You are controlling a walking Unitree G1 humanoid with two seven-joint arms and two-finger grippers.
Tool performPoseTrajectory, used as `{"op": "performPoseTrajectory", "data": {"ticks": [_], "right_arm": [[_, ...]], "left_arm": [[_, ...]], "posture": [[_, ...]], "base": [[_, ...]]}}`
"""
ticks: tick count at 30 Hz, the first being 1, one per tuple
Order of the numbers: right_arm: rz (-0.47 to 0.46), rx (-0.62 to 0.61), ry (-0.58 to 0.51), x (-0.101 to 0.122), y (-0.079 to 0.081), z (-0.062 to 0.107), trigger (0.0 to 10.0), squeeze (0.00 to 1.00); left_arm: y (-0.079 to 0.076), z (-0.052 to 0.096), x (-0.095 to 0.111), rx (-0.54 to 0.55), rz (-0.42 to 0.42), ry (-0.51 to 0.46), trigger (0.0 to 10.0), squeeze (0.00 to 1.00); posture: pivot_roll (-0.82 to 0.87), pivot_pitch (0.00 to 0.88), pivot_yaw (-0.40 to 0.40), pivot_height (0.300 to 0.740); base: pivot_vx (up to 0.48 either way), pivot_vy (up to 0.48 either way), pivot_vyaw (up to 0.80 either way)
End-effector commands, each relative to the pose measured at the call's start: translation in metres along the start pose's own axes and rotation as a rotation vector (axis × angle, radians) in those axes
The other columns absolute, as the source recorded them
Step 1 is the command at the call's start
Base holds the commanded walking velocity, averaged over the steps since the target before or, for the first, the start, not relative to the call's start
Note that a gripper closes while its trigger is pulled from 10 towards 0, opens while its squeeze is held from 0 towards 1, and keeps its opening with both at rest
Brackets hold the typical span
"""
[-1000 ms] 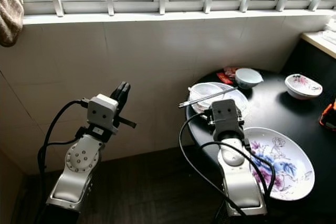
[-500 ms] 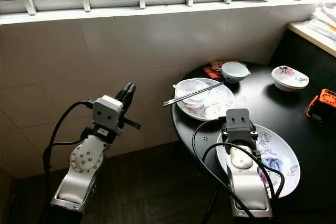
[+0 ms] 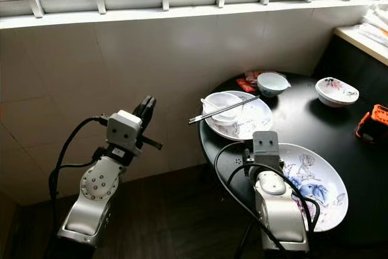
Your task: Kitchen organization
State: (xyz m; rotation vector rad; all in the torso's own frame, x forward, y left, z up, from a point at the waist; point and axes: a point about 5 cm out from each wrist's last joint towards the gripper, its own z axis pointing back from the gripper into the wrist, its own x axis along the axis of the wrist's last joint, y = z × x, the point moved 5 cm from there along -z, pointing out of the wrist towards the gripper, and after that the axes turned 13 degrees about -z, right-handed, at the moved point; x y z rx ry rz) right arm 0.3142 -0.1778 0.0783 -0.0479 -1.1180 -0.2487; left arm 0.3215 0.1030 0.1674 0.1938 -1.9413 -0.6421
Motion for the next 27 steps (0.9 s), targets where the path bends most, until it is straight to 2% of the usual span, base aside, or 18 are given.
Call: {"op": "performPoseTrajectory", "data": {"ticks": [1,12,20,22,27], "right_arm": [[-0.01,-0.005,0.0,0.004,-0.002,0.001,10.0,0.0],[-0.012,-0.015,0.015,0.002,-0.002,0.001,10.0,0.0],[0.028,0.006,-0.089,0.019,0.004,0.003,10.0,0.0],[0.065,0.009,-0.126,0.025,0.005,0.003,10.0,0.0],[0.055,0.021,-0.15,0.028,0.007,0.003,10.0,0.0]], "left_arm": [[-0.004,0.0,0.002,-0.016,-0.005,-0.008,10.0,0.0],[-0.005,0.0,0.001,-0.02,-0.008,-0.003,10.0,0.0],[-0.003,0.0,0.0,-0.01,0.03,0.002,10.0,0.0],[-0.004,-0.001,0.001,-0.014,0.04,0.002,10.0,0.0],[-0.006,-0.001,0.002,-0.025,0.039,-0.005,10.0,0.0]], "posture": [[-0.05,0.0,-0.085,0.74],[-0.05,0.0,-0.085,0.74],[-0.05,0.0,-0.086,0.74],[-0.05,0.0,-0.086,0.74],[-0.05,0.0,-0.086,0.74]], "base": [[0.0,0.0,0.0],[0.0,0.0,0.0],[0.0,0.0,0.0],[0.0,0.0,0.0],[0.0,0.435,0.0]]}}
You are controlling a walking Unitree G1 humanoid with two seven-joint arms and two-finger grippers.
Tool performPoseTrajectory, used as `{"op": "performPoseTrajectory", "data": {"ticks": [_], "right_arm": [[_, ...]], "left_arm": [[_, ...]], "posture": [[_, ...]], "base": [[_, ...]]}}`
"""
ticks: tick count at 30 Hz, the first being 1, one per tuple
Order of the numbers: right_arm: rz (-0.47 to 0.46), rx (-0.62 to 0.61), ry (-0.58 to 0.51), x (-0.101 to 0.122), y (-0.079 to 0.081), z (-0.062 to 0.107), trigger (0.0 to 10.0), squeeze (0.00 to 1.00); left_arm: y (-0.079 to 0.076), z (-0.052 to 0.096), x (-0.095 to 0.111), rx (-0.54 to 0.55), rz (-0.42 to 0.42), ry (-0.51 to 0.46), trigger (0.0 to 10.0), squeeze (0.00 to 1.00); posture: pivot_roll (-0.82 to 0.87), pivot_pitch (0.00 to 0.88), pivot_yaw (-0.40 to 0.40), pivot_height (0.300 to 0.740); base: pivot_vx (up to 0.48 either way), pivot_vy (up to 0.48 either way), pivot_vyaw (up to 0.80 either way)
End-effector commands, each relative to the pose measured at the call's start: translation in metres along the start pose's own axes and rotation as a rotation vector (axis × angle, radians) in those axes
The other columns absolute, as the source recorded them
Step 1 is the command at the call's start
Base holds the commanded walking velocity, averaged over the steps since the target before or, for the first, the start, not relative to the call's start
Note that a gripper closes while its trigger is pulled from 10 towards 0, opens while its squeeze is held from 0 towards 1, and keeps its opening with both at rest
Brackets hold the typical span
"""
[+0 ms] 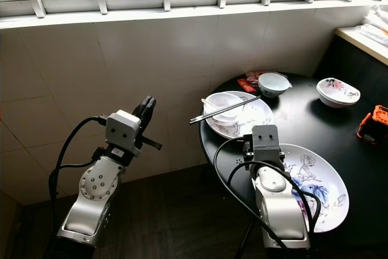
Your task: Kitchen organization
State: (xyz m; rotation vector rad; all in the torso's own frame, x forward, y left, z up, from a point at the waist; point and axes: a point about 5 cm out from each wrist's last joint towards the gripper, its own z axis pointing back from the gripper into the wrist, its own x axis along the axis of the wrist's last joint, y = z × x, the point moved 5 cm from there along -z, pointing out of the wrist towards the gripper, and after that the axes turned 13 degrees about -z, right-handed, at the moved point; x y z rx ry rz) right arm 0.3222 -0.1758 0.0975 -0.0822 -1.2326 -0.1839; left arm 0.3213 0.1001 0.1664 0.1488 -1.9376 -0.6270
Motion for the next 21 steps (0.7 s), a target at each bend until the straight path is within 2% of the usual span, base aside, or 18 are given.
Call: {"op": "performPoseTrajectory", "data": {"ticks": [1,5,13,20,21], "right_arm": [[-0.005,0.004,-0.036,0.009,0.001,0.0,10.0,0.0],[-0.022,0.01,-0.055,0.011,0.001,0.0,10.0,0.0],[0.006,0.01,-0.107,0.02,0.001,0.001,10.0,0.0],[0.101,0.022,-0.114,0.018,0.004,0.002,10.0,0.0],[0.123,0.057,-0.12,0.017,0.009,0.002,10.0,0.0]], "left_arm": [[-0.003,-0.001,0.002,-0.015,-0.003,-0.006,10.0,0.0],[-0.002,0.0,0.002,-0.012,0.004,-0.008,10.0,0.0],[-0.002,0.0,0.004,-0.009,-0.006,-0.021,10.0,0.0],[-0.002,0.001,0.004,-0.012,-0.011,-0.017,10.0,0.0],[-0.002,0.0,0.003,-0.012,-0.013,-0.016,10.0,0.0]], "posture": [[-0.05,0.0,-0.086,0.74],[-0.05,0.0,-0.086,0.74],[-0.05,0.0,-0.085,0.74],[-0.05,0.0,-0.085,0.74],[-0.05,0.0,-0.084,0.74]], "base": [[0.0,0.48,-0.77],[0.0,0.364,-0.79],[0.0,0.0,-0.8],[0.0,0.0,-0.8],[0.0,0.0,-0.8]]}}
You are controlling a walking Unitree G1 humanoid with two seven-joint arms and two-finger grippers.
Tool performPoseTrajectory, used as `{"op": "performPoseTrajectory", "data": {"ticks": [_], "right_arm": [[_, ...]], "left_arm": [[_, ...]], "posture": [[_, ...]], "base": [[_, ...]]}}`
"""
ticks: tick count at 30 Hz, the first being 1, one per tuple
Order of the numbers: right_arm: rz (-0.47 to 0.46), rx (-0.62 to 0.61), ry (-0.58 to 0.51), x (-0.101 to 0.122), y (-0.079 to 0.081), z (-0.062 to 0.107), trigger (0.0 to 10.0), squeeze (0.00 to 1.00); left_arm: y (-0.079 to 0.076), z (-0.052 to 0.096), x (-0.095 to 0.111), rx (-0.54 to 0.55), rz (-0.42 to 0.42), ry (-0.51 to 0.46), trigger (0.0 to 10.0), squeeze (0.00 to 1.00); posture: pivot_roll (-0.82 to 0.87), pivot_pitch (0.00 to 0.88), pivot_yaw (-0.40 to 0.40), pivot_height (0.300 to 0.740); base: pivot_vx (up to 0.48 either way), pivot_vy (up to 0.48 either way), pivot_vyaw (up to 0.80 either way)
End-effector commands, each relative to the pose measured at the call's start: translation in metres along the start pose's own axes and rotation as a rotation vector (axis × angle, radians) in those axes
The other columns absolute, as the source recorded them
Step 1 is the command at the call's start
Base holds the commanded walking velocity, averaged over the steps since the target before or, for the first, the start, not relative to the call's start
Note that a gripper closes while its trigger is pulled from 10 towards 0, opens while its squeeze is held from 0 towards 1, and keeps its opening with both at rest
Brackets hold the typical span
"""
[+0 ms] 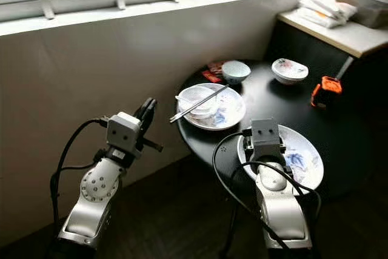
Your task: Kitchen organization
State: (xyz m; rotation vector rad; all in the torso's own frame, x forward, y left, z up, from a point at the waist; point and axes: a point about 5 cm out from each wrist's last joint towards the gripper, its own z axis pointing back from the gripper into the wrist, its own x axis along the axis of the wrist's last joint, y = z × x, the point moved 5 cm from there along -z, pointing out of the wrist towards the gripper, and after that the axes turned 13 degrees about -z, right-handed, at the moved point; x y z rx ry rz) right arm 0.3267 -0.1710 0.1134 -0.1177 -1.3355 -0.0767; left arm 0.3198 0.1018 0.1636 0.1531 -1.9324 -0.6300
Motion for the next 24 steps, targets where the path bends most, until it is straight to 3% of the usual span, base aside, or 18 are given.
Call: {"op": "performPoseTrajectory", "data": {"ticks": [1,7,11,14,24], "right_arm": [[0.035,0.034,-0.021,0.003,0.005,0.0,10.0,0.0],[0.051,0.16,-0.071,0.012,0.024,0.003,10.0,0.0],[0.04,0.197,-0.053,0.008,0.027,0.004,10.0,0.0],[0.061,0.207,-0.041,0.005,0.027,0.003,10.0,0.0],[-0.067,0.308,0.096,-0.015,0.039,0.005,10.0,0.0]], "left_arm": [[-0.002,-0.002,0.006,-0.011,-0.01,-0.021,10.0,0.0],[-0.002,-0.003,0.005,-0.011,-0.017,-0.017,10.0,0.0],[-0.002,-0.002,0.004,-0.01,-0.019,-0.014,10.0,0.0],[-0.003,-0.002,0.003,-0.011,-0.021,-0.011,10.0,0.0],[-0.003,-0.002,0.002,-0.007,-0.027,-0.005,10.0,0.0]], "posture": [[-0.05,0.0,-0.084,0.74],[-0.05,0.0,-0.082,0.74],[-0.05,0.0,-0.083,0.74],[-0.05,0.0,-0.084,0.74],[-0.05,0.0,-0.087,0.74]], "base": [[0.0,0.0,-0.8],[0.0,0.0,-0.8],[0.0,0.0,-0.76],[0.0,0.0,0.0],[0.0,0.0,0.0]]}}
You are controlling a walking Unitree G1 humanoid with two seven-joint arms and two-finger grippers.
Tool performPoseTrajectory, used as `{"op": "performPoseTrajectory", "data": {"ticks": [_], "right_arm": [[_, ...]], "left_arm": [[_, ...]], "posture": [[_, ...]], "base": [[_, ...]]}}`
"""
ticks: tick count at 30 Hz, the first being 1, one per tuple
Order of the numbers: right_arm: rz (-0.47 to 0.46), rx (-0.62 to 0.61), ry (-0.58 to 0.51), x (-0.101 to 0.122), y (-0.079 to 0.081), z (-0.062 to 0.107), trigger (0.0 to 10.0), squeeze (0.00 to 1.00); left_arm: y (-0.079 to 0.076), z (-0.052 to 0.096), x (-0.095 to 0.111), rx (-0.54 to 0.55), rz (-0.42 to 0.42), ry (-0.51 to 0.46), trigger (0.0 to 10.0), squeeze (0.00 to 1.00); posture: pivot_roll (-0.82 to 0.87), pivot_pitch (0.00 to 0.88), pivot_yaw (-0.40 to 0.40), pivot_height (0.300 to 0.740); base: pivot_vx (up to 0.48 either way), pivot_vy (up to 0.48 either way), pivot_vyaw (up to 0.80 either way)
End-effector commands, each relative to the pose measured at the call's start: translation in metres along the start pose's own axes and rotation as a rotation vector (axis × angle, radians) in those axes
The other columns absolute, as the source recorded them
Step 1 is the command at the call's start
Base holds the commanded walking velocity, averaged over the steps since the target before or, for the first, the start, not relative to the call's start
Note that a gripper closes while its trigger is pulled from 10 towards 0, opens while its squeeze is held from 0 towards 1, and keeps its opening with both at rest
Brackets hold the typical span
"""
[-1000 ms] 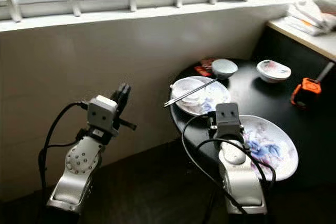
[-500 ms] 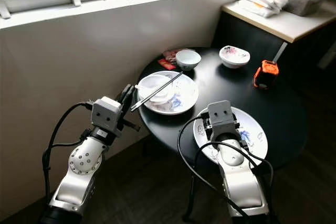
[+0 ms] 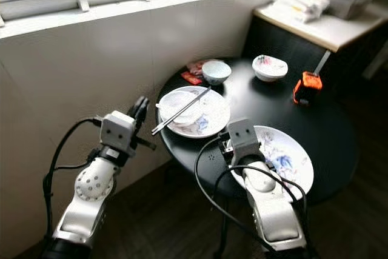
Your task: Kitchen organization
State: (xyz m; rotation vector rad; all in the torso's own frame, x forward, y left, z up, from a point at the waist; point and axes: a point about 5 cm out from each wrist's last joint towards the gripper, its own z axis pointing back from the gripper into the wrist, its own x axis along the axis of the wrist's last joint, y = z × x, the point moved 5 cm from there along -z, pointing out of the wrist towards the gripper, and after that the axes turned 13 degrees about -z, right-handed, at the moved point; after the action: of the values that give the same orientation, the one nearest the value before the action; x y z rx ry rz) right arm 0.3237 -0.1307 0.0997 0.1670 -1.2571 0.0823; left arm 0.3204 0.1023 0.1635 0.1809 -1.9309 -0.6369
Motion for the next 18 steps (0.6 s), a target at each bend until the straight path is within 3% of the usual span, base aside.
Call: {"op": "performPoseTrajectory", "data": {"ticks": [1,5,10,18], "right_arm": [[-0.07,0.026,0.044,-0.005,0.002,0.0,10.0,0.0],[-0.122,-0.041,0.132,-0.016,-0.008,-0.002,10.0,0.0],[-0.189,0.018,0.197,-0.023,0.004,0.001,10.0,0.0],[-0.127,0.07,0.248,-0.029,0.011,-0.001,10.0,0.0]], "left_arm": [[-0.004,-0.002,0.003,-0.014,-0.005,-0.01,10.0,0.0],[-0.004,-0.002,0.003,-0.015,-0.008,-0.009,10.0,0.0],[-0.005,-0.001,0.001,-0.015,-0.011,-0.003,10.0,0.0],[-0.004,-0.002,0.001,-0.01,-0.017,0.001,10.0,0.0]], "posture": [[-0.05,0.0,-0.088,0.74],[-0.05,0.0,-0.091,0.74],[-0.05,0.0,-0.091,0.74],[-0.05,0.0,-0.094,0.74]], "base": [[0.0,0.0,0.0],[0.0,0.0,0.0],[0.0,0.0,0.0],[0.0,0.0,0.0]]}}
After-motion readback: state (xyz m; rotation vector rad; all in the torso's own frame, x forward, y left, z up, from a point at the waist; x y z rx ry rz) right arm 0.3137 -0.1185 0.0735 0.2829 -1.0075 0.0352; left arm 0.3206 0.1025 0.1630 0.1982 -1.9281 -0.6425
